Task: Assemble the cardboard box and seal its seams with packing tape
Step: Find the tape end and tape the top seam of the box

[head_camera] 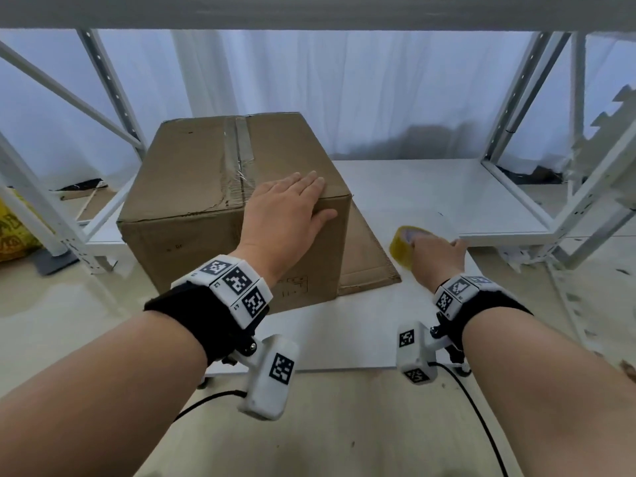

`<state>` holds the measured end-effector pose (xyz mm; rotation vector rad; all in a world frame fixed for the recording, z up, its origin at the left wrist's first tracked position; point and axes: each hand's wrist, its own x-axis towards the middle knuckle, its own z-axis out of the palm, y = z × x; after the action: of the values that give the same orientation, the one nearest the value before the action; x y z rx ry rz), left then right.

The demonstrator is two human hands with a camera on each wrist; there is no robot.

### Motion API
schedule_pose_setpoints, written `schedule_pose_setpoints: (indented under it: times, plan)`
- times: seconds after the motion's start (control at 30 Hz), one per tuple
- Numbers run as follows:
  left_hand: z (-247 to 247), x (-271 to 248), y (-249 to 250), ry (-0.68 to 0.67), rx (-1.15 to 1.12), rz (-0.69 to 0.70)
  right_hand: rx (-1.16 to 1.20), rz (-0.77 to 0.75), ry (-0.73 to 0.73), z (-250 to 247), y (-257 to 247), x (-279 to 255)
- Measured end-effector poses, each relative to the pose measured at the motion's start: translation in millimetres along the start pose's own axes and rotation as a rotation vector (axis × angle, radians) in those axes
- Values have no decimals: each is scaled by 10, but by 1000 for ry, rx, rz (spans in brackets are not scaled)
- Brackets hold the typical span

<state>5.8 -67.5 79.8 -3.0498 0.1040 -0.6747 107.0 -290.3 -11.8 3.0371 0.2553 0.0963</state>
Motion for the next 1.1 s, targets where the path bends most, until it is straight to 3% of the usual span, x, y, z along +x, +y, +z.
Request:
schedule_pose_setpoints:
  times: [0.1, 0.3, 0.5, 0.6, 0.67, 0.73, 0.8, 0.9, 1.0, 1.1]
  plan:
    - [-13, 101, 162, -11, 7, 18, 336, 60, 141, -186, 41, 44]
    - [15, 378, 353, -77, -18, 32, 1050, 102, 118, -494, -102, -28]
    - [-277, 102, -31, -152, -293, 94, 1206, 108, 248, -966, -397, -285]
    - [-452, -151, -440, -145, -158, -28, 1171, 93, 511, -1179, -546, -457]
    - [-507, -346, -721, -233, -13, -207, 1228, 58, 682, -1333, -658, -594]
    - [-520, -517, -910, -318, -7, -387, 1288, -11, 758, -1465, -785, -706]
    - [-519, -684, -1009, -310, -154, -420, 1290, -96, 708, -1567, -995, -826]
    - [-458, -702, -979, -284, -285, -315, 1314, -204, 478, -1587, -1209, -896]
    - [-431, -654, -1017, -307, -312, -296, 1381, -272, 225, -1514, -1319, -969]
    - [-527, -673, -958, -198, -260, -193, 1443, -273, 59, -1422, -1357, -1026]
